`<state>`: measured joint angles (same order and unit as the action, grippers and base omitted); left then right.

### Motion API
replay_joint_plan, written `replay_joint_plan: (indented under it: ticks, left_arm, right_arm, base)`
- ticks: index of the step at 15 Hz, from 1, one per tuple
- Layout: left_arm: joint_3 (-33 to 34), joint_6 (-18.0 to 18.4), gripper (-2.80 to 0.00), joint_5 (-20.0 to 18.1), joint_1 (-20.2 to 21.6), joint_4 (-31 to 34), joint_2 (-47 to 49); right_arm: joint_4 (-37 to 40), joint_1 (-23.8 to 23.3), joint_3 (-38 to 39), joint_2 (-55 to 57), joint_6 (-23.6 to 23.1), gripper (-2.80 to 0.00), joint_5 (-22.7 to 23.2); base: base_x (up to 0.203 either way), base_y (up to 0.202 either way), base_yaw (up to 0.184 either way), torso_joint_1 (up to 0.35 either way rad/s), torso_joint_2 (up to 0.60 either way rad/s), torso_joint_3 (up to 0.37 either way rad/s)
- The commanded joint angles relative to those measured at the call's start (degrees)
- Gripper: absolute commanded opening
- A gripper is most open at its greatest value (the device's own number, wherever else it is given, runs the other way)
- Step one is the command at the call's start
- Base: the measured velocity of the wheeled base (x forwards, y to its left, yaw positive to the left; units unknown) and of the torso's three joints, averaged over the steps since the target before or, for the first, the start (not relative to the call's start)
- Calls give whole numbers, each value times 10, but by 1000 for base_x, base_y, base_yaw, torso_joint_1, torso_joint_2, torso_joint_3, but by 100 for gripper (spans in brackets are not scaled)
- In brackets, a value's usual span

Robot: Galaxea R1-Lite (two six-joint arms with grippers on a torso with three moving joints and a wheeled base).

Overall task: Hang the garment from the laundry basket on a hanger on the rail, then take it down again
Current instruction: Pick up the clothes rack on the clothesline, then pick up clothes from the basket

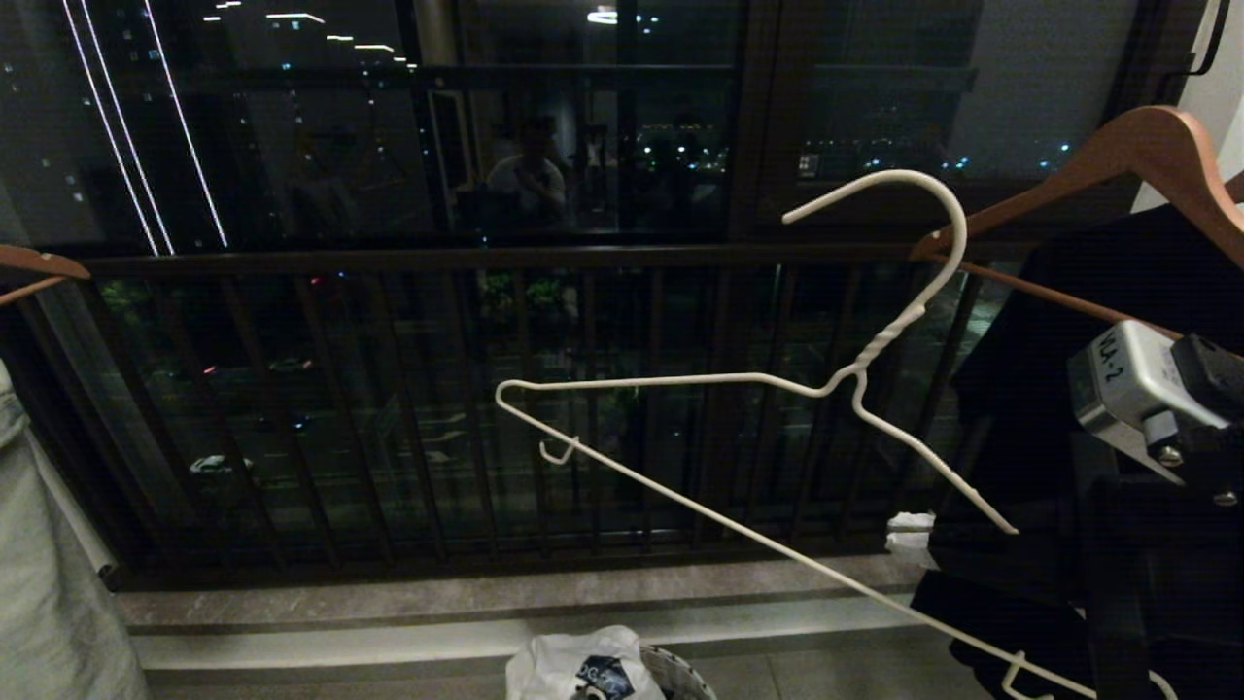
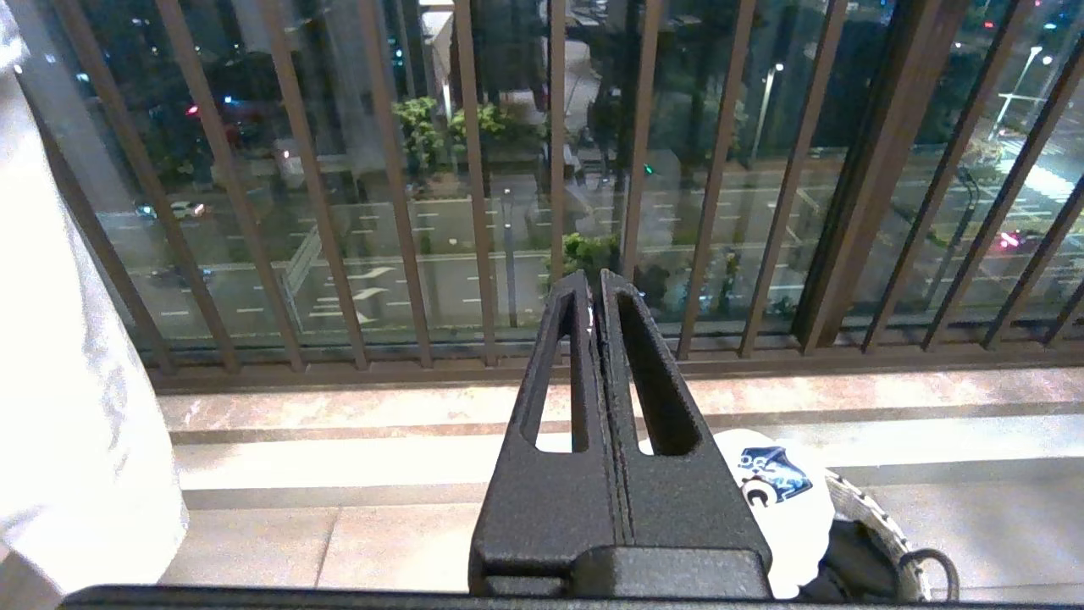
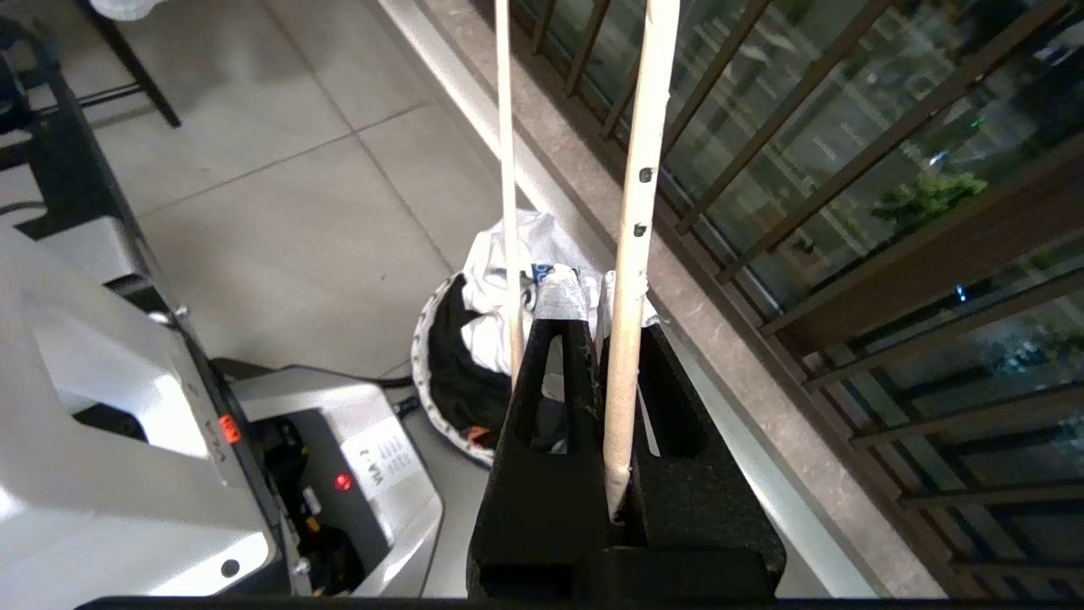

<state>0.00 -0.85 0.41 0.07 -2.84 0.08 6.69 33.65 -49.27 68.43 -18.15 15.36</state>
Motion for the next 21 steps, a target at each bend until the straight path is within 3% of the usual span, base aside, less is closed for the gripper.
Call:
replay_joint_plan:
  ticks: [1, 21]
  left_arm:
    - [9, 0, -280, 0, 0, -1, 0]
    - [9, 0, -280, 0, 0, -1, 0]
  right_arm:
    - [1, 0, 1, -8, -1, -280, 1]
    - [-29, 0, 11, -8, -3, -280, 1]
  base:
    - [0, 0, 0, -160, 361, 194]
    - [0, 0, 0, -204, 498, 292]
